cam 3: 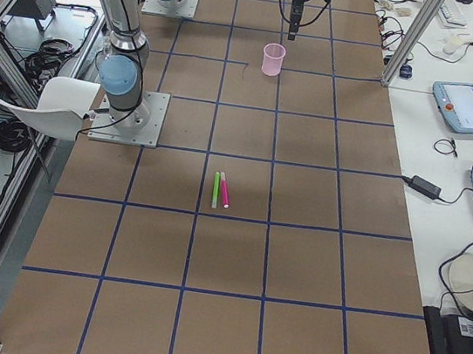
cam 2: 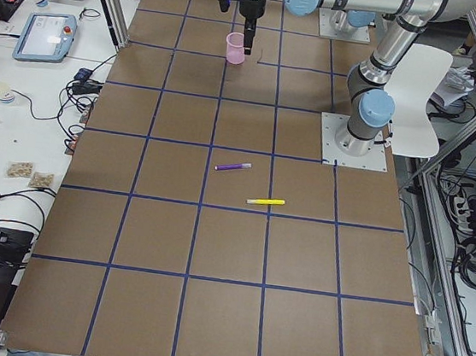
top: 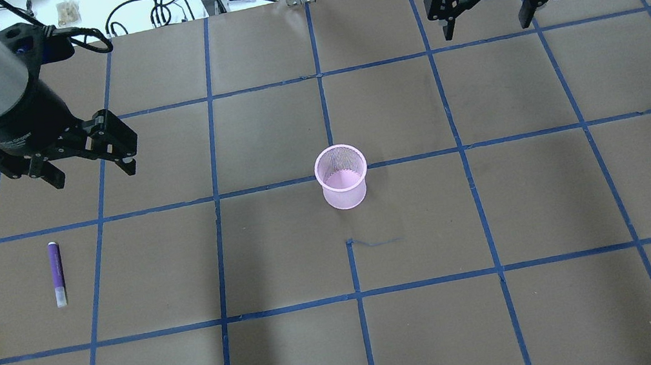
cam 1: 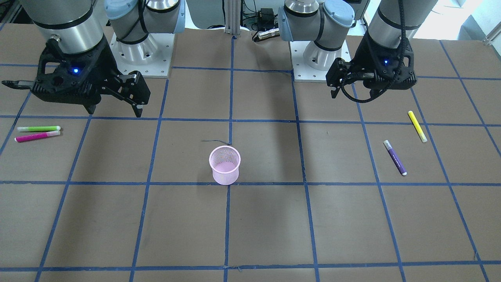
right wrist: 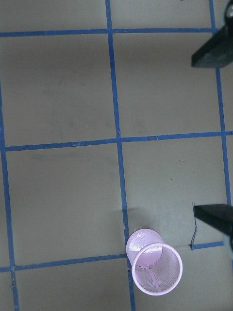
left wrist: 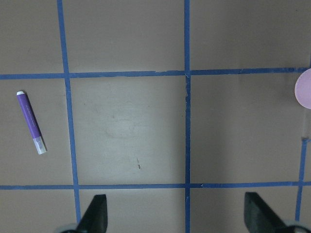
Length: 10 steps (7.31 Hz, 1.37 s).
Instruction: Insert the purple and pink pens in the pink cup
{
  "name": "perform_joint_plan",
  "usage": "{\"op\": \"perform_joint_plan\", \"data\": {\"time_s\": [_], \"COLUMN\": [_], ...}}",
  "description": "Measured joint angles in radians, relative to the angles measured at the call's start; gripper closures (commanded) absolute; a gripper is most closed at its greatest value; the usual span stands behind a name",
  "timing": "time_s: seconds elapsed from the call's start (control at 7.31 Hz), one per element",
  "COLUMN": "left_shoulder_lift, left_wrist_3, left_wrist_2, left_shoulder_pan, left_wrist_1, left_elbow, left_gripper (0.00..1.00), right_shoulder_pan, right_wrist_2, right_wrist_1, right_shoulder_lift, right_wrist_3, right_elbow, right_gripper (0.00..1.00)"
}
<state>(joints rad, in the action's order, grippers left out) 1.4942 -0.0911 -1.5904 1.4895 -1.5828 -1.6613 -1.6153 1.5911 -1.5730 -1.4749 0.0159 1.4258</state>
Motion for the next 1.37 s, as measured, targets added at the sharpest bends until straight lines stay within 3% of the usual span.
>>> {"op": "perform_joint_plan", "data": {"time_s": [0.27,0.82,1.37], "left_shoulder_lift": [-0.002,0.014,0.073], "left_wrist_3": [-0.001,-0.005,-0.011], "left_wrist_2": [0.001,0.005,0.007], "left_shoulder_pan": [0.0,-0.011,-0.206], "left_wrist_1": [0.001,0.029,0.052], "left_elbow": [0.005,0.01,-0.001], "left_gripper": [0.0,0.0,0.0], "right_shoulder_pan": [0.048,0.265,0.505], "right_wrist_2": [-0.001,0.011,-0.007], "right_wrist_1": [-0.003,0.01,0.005], "right_shoulder_lift": [0.0,-0.032,-0.048], "right_wrist_3": [-0.338,-0.943,-1.591], "right_elbow": [0.004,0.017,0.061], "right_gripper": [0.0,0.0,0.0]}}
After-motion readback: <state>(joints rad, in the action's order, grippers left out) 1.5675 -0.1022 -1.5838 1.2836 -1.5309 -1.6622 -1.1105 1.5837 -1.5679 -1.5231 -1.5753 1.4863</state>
